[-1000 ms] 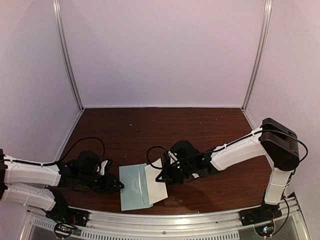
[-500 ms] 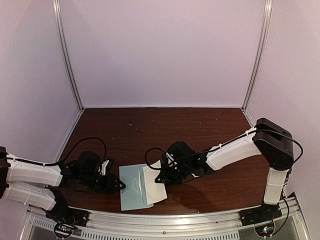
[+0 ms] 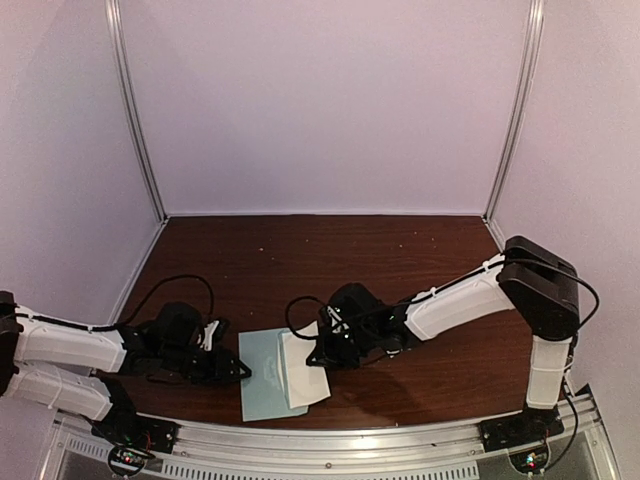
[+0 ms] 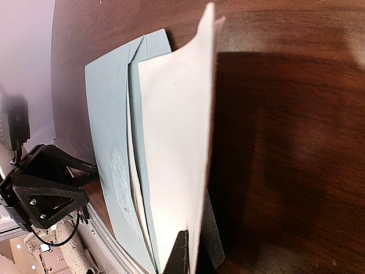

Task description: Place the letter into the envelope and seal it

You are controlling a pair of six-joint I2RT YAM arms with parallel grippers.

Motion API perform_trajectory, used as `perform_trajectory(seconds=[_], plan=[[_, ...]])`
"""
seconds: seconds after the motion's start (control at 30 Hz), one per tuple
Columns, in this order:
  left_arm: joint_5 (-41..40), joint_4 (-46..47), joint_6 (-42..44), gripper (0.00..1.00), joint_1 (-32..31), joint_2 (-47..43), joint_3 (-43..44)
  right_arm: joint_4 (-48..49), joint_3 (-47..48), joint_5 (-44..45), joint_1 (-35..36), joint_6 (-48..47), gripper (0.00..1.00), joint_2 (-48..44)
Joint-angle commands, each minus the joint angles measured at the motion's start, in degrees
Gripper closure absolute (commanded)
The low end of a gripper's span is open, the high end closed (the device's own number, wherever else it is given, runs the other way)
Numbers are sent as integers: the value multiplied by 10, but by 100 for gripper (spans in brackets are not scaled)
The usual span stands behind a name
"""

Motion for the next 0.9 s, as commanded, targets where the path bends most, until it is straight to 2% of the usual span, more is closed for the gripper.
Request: perform_trajectory(seconds=[0.0, 0.2, 0.87], plan=[[4, 15, 15, 59, 5, 19, 6, 0, 20, 9, 5, 3, 100, 18], [9, 25, 16, 59, 5, 28, 5, -13, 52, 2, 10, -2, 100, 39], [23, 63, 11, 61, 5, 44, 0, 40, 67, -17, 27, 27, 100, 75]])
